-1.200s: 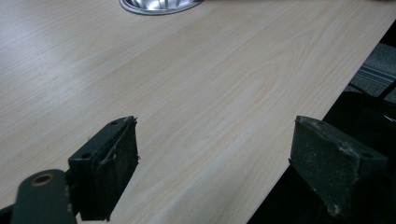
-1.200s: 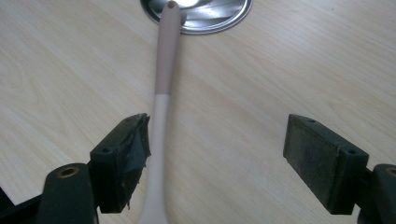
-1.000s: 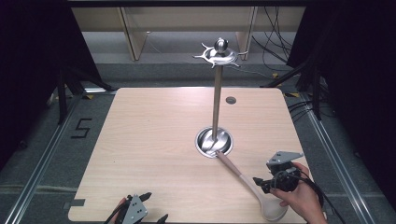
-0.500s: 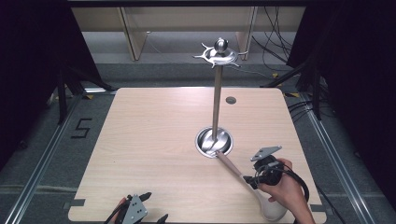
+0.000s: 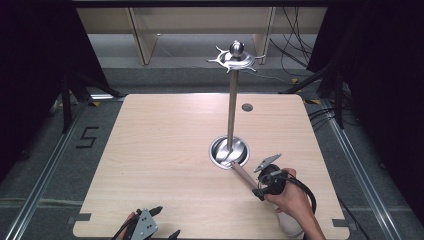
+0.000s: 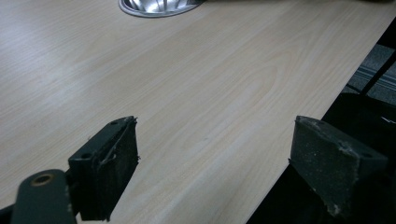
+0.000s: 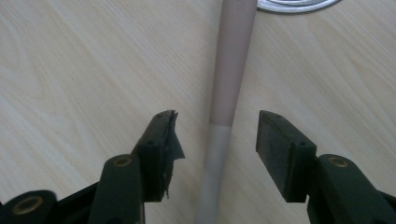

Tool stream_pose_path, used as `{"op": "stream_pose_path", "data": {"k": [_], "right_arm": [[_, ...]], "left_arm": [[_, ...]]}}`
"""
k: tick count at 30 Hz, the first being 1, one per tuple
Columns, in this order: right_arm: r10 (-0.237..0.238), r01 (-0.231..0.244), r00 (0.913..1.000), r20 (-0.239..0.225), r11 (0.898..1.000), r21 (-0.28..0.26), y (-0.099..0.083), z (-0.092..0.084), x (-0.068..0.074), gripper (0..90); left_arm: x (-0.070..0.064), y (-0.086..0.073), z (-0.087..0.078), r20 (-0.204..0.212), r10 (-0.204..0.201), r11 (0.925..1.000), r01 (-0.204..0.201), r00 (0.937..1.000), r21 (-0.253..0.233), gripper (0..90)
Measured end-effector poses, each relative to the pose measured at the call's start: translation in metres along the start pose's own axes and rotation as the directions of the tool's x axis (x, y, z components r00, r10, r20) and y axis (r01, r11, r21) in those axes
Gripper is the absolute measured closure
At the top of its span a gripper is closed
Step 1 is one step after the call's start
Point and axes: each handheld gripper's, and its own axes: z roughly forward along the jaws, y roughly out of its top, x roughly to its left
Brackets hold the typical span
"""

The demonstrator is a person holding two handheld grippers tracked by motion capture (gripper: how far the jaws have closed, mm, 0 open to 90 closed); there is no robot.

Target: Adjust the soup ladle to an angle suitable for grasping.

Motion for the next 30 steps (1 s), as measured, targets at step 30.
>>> {"op": "stream_pose_path", "data": {"k": [30], "right_arm": [[-0.011, 0.012, 0.9999, -0.009, 0.996, 0.091, 0.010, 0.029, -0.011, 63.6]], "left_arm": [[0.000, 0.000, 0.000, 0.004, 0.000, 1.0000, 0.000, 1.0000, 0.002, 14.7]]}}
